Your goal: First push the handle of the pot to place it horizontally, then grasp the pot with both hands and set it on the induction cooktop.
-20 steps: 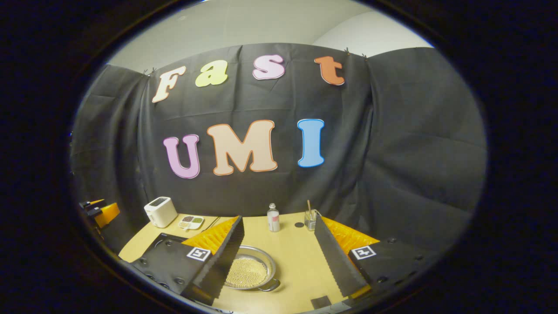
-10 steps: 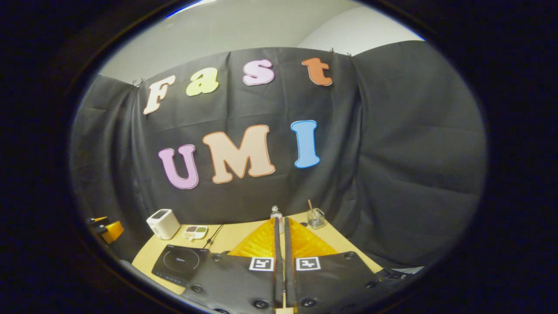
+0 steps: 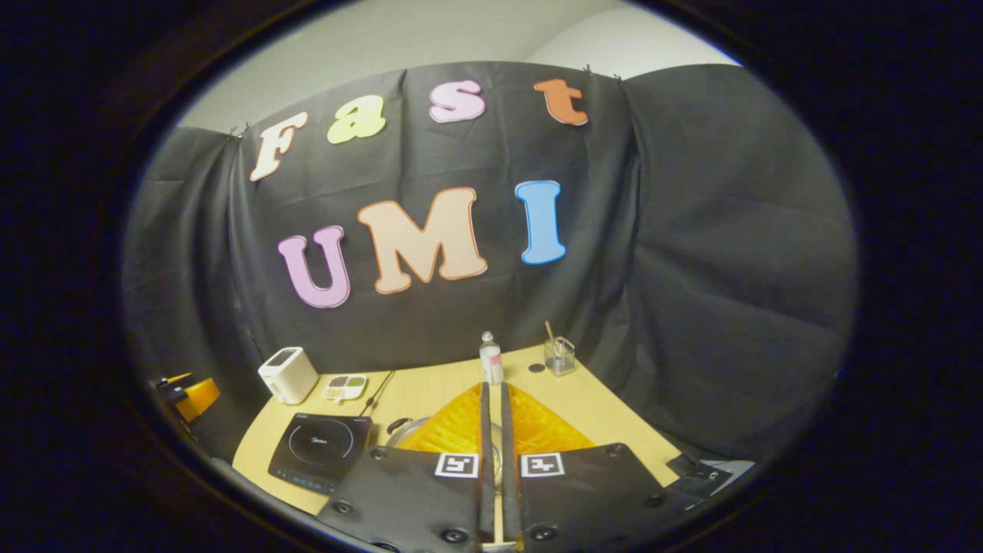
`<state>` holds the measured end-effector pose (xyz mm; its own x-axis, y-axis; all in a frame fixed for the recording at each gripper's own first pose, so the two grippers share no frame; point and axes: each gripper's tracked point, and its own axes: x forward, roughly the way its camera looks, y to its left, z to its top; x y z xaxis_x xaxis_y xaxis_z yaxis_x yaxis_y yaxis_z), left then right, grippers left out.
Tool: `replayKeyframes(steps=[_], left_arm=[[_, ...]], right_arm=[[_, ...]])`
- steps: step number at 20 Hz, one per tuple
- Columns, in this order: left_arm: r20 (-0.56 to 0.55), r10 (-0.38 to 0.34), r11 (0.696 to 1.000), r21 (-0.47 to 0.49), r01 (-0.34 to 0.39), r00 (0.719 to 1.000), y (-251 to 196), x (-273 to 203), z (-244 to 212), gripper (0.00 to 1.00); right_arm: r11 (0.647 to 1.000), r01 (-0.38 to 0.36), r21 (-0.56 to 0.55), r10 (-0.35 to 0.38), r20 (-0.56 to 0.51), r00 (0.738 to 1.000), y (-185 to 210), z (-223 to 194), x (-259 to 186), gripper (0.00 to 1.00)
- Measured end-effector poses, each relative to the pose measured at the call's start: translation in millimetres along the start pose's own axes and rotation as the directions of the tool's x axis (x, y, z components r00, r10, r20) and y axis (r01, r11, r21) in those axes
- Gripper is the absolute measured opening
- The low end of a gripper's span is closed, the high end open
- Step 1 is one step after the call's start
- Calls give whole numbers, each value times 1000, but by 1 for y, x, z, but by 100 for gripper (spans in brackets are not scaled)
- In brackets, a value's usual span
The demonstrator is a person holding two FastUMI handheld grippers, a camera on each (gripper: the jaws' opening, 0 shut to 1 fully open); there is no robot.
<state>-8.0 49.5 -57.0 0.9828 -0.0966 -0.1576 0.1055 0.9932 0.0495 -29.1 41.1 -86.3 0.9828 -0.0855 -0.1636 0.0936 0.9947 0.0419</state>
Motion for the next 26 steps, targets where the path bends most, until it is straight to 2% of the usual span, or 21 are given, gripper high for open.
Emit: replayKeyframes(steps=[1,2,3,5,7,8,9,10,14,18,19,20,21,22,23,24,25,26], left_arm=[[-9,1,1000,1,-1,1000,-2,3,-2,92],[-16,4,1000,4,-4,1000,-3,7,-5,96],[-24,10,1000,7,-10,1000,-5,11,-6,96],[-43,25,1000,10,-25,999,-9,19,-10,96],[-60,40,999,1,-40,997,-16,28,-11,92],[-63,44,999,-4,-45,997,-20,33,-12,92],[-71,50,999,-5,-50,996,-23,41,-13,92],[-79,57,998,-3,-58,995,-27,45,-15,96],[-105,80,997,-5,-81,991,-43,67,-22,96],[-148,105,994,-3,-106,983,-54,84,-35,93],[-161,110,994,-5,-112,981,-56,88,-39,96],[-176,116,993,-8,-119,978,-56,91,-44,93],[-194,125,992,-8,-129,973,-56,94,-49,96],[-210,135,990,-2,-139,968,-57,96,-53,100],[-217,142,989,5,-145,966,-57,99,-55,93],[-221,146,989,9,-148,964,-57,101,-56,96],[-227,148,989,11,-149,963,-58,103,-57,93],[-232,148,989,11,-150,961,-59,105,-59,93]], right_arm=[[1000,-5,7,5,-30,1000,-2,-11,6,0],[1000,-8,15,9,-65,998,-4,-21,11,6],[1000,-11,26,13,-100,995,-6,-34,18,0],[997,-31,64,42,-172,984,-6,-56,33,0],[994,-43,105,68,-254,965,-7,-84,50,0],[992,-47,119,81,-299,951,-8,-97,58,6],[990,-51,133,95,-348,933,-9,-115,64,6],[987,-59,149,115,-404,907,-10,-132,70,6],[957,-49,285,217,-595,774,-10,-189,80,4],[944,-25,330,270,-723,636,-12,-239,85,4],[938,-22,347,290,-747,598,-9,-247,81,4],[932,-20,363,313,-774,551,-6,-257,80,4],[925,-19,380,338,-795,504,-2,-268,76,0],[921,-14,389,352,-815,461,0,-279,74,5],[922,-10,387,355,-834,424,0,-289,73,5],[927,-9,374,347,-850,396,-1,-297,70,0],[932,-10,362,340,-865,370,-2,-305,69,0],[935,-8,355,335,-875,350,-2,-312,69,6]])
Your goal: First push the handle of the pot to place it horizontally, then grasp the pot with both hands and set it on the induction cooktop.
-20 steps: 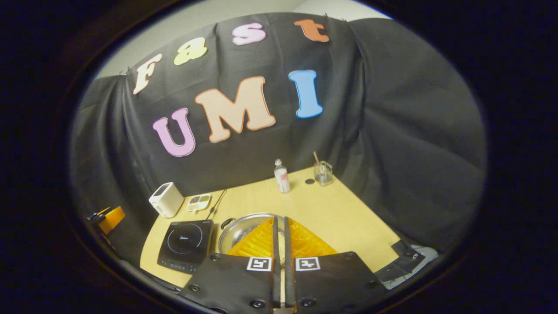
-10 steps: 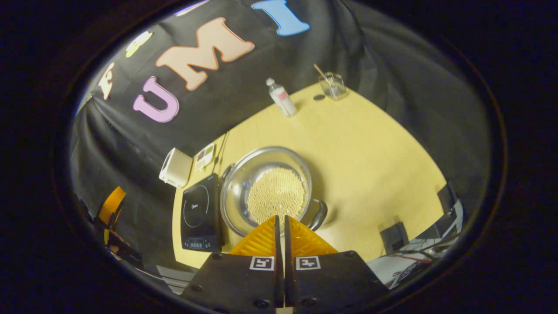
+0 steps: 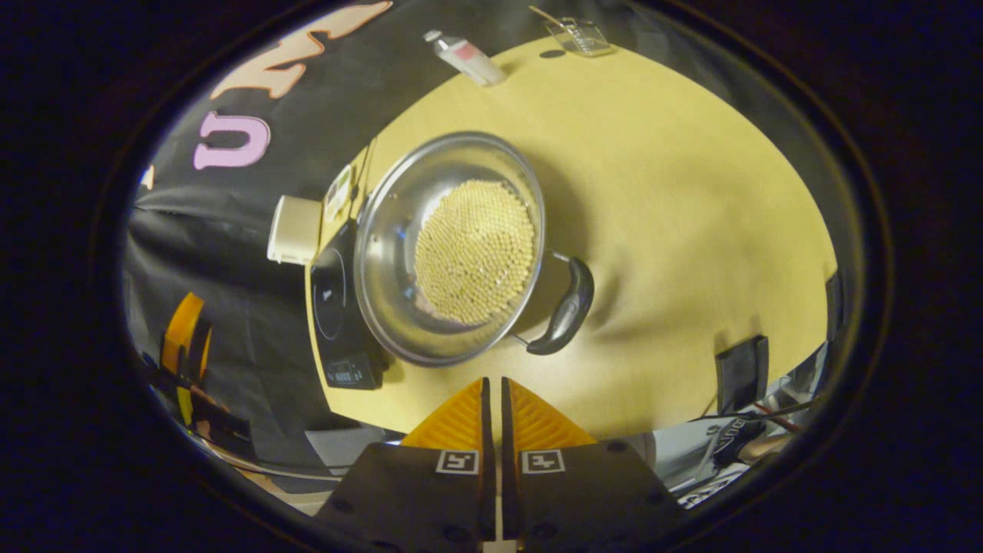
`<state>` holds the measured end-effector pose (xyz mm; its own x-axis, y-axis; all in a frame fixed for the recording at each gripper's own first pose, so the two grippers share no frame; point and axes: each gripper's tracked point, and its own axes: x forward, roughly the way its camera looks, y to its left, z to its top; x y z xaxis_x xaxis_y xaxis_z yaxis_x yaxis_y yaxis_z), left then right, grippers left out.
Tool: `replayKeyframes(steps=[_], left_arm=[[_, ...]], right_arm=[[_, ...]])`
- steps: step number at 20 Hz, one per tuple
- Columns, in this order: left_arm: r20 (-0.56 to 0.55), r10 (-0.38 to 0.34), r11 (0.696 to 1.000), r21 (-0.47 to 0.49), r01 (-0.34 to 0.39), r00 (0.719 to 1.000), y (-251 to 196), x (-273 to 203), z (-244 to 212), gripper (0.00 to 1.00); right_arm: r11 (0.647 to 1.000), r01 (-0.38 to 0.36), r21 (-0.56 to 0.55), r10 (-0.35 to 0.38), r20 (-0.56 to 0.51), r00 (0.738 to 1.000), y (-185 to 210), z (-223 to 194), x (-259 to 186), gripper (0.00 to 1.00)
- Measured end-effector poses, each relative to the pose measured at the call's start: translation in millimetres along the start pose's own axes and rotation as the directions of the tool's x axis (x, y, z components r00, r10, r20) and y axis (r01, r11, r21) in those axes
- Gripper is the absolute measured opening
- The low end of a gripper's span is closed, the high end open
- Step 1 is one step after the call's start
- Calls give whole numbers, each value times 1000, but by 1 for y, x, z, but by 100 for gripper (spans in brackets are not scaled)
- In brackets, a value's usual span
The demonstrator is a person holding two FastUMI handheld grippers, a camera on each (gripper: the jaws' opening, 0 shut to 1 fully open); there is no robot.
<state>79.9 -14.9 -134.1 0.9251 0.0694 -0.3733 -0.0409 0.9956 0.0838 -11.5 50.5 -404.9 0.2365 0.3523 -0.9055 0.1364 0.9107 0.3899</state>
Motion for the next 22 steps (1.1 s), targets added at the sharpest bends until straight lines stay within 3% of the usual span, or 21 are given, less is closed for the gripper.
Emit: replayKeyframes(steps=[1,2,3,5,8,10,22], left_arm=[[-5,0,1000,0,0,1000,-1,2,0,96],[-12,-1,1000,0,1,1000,-2,3,-3,96],[-18,-5,1000,1,5,1000,-3,6,-3,96],[-29,-6,1000,6,6,1000,-4,9,-6,95],[-46,-13,1000,9,13,999,-6,14,-10,95],[-54,-15,1000,14,15,998,-6,16,-11,95],[-76,-23,1000,-5,23,997,-5,20,-17,95]], right_arm=[[1000,4,6,-3,-19,1000,-1,-4,6,6],[1000,6,17,-6,-39,999,-1,-6,10,0],[1000,8,26,-7,-50,999,-2,-8,16,7],[999,17,32,-15,-58,998,-5,-6,25,9],[999,25,43,-22,-57,998,-7,2,35,8],[998,40,58,-36,-61,997,-11,5,38,2],[989,99,109,-98,-19,995,-34,34,37,2]])
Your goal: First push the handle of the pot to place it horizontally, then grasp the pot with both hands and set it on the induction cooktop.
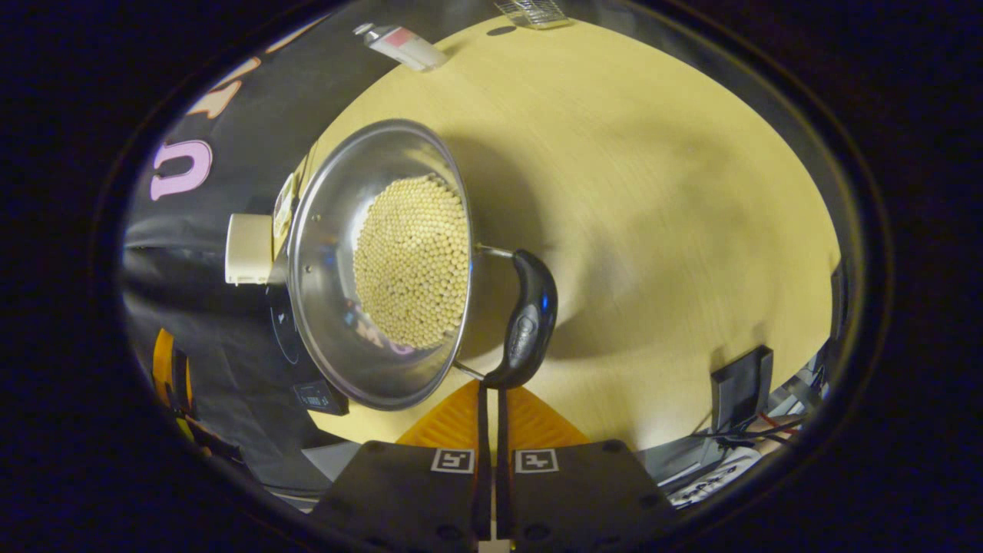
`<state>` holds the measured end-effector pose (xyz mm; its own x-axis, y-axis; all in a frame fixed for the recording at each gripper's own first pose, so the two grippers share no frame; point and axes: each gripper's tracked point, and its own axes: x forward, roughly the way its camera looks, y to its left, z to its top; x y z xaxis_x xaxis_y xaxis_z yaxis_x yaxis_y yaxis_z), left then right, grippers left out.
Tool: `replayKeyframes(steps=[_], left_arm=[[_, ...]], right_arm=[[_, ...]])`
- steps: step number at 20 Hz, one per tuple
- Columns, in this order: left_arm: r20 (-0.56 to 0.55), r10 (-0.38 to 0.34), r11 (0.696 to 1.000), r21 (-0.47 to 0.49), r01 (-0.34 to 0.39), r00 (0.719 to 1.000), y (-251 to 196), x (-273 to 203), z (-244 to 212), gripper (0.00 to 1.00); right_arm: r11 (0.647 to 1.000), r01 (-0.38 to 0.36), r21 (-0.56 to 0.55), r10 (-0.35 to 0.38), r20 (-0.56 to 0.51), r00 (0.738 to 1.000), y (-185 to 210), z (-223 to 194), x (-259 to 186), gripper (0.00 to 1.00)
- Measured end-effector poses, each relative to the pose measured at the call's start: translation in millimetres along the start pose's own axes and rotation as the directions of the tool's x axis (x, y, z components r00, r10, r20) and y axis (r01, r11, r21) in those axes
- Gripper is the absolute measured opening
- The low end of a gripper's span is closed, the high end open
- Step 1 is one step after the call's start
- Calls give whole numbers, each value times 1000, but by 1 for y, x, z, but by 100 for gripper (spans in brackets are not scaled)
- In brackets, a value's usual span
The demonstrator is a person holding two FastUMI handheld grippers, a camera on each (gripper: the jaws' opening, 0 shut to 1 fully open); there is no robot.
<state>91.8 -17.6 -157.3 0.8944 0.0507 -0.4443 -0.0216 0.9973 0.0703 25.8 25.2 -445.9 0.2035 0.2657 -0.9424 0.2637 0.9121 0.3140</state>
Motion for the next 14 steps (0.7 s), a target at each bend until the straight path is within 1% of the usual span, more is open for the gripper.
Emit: replayKeyframes(steps=[1,4,7,8,9,13,14], left_arm=[[-3,0,1000,-3,0,1000,0,0,-1,95],[-15,0,1000,-18,-1,1000,-1,0,-6,95],[-36,10,1000,-17,-11,999,1,0,-14,95],[-45,13,1000,-17,-13,999,1,0,-17,95],[-56,11,1000,-25,-12,998,0,0,-19,95],[-94,-2,999,-53,-3,996,-5,1,-31,95],[-107,-3,998,-58,-3,994,-6,0,-35,95]], right_arm=[[1000,5,2,-5,9,1000,-1,5,-1,5],[1000,9,13,-10,27,1000,-6,19,-4,5],[999,7,31,-8,47,999,-10,31,-6,4],[999,5,35,-7,52,999,-10,37,-6,0],[999,6,38,-8,56,998,-11,40,-6,4],[999,9,31,-12,67,998,-11,56,-7,4],[1000,12,27,-14,72,997,-12,62,-7,0]])
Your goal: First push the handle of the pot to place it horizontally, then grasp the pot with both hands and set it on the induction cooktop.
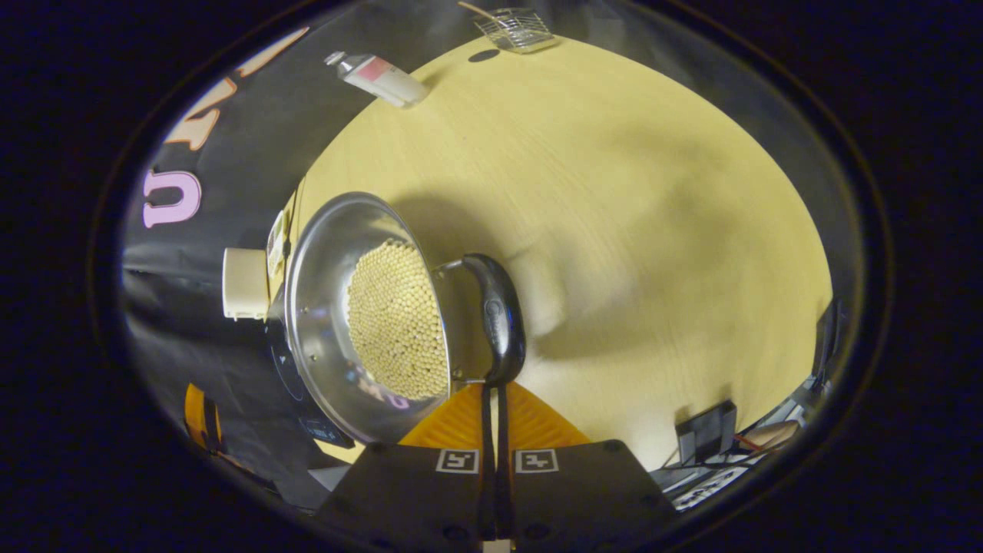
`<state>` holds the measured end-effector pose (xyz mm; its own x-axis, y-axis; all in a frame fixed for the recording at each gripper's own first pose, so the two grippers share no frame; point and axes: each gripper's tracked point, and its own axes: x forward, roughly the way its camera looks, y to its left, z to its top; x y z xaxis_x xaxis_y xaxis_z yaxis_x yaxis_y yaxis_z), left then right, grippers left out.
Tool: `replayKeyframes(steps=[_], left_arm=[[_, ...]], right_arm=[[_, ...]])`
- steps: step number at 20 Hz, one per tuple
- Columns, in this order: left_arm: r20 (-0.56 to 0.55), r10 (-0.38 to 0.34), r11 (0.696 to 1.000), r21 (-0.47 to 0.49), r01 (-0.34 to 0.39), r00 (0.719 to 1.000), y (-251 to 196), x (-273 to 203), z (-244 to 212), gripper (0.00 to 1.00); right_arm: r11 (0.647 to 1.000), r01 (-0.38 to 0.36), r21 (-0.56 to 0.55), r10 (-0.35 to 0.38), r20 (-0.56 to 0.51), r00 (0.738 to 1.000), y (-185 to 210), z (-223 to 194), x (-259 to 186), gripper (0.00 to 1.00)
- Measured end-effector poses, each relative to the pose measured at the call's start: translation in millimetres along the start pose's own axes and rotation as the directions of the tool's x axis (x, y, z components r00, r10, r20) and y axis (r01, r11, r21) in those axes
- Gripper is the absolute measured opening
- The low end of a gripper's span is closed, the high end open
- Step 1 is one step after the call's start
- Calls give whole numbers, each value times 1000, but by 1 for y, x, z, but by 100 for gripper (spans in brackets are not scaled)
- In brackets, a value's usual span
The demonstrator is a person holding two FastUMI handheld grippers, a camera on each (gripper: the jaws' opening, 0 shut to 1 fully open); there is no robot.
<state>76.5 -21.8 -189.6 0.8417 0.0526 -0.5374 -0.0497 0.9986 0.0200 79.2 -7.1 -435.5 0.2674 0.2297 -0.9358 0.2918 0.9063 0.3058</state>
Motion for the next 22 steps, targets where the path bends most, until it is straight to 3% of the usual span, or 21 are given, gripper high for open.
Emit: replayKeyframes(steps=[5,7,19,22], left_arm=[[-72,7,1000,-8,-8,997,-4,1,-22,96],[-99,-4,1000,-24,2,995,-10,1,-29,96],[-237,-76,996,-55,64,969,-26,16,-67,100],[-266,-84,995,-76,66,960,-29,20,-80,97]], right_arm=[[1000,-4,-13,4,9,1000,3,21,0,3],[1000,-4,-19,4,6,1000,4,26,1,0],[998,-33,-48,32,-9,999,5,35,1,3],[998,-40,-45,40,-2,999,7,41,1,3]])
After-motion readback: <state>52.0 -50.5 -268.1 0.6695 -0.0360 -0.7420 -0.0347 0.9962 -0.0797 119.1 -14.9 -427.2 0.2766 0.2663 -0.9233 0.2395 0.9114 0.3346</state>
